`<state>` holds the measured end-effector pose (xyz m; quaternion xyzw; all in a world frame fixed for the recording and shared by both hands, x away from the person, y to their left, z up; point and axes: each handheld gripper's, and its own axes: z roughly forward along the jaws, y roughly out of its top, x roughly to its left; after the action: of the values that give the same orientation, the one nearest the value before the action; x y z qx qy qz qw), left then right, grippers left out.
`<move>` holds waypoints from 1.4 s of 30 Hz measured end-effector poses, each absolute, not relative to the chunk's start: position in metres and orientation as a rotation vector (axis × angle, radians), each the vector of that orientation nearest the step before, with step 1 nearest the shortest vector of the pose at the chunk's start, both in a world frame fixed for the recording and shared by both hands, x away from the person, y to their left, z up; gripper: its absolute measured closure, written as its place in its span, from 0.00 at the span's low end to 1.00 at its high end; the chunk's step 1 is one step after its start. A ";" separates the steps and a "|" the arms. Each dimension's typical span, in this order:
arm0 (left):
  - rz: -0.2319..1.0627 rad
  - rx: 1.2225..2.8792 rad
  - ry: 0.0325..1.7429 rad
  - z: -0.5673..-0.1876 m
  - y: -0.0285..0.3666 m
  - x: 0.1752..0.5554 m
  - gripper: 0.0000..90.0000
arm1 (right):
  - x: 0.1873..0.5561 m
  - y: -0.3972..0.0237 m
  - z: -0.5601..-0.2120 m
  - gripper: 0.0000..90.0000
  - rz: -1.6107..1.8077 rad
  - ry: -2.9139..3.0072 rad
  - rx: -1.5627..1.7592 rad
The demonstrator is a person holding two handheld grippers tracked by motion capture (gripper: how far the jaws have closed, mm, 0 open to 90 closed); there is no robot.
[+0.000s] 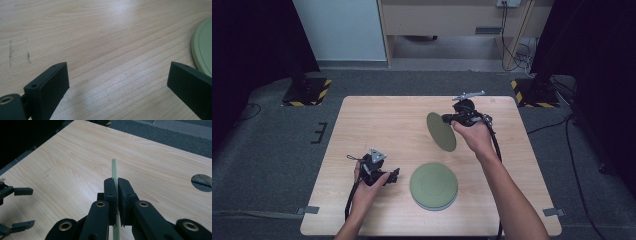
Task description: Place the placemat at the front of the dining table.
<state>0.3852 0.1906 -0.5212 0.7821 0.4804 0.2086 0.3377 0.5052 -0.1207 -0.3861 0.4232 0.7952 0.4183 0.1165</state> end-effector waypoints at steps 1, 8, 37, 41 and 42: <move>0.543 2.038 1.251 -0.521 0.190 0.385 0.04 | 0.506 -0.121 -0.386 0.96 1.226 2.324 1.240; 0.540 2.041 1.251 -0.522 0.191 0.386 0.04 | 0.515 -0.121 -0.390 0.96 1.239 2.300 1.277; 0.525 2.028 1.258 -0.524 0.191 0.385 0.04 | 0.536 -0.086 -0.379 0.96 1.258 2.252 1.280; 0.524 2.025 1.256 -0.524 0.191 0.385 0.04 | 0.538 -0.080 -0.378 0.96 1.266 2.245 1.278; 0.523 2.024 1.255 -0.524 0.191 0.385 0.04 | 0.539 -0.079 -0.378 0.96 1.262 2.248 1.277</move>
<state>0.3849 0.1909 -0.5240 0.7794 0.4833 0.2013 0.3443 0.5390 -0.0791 -0.3776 0.4399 0.7746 0.4349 0.1318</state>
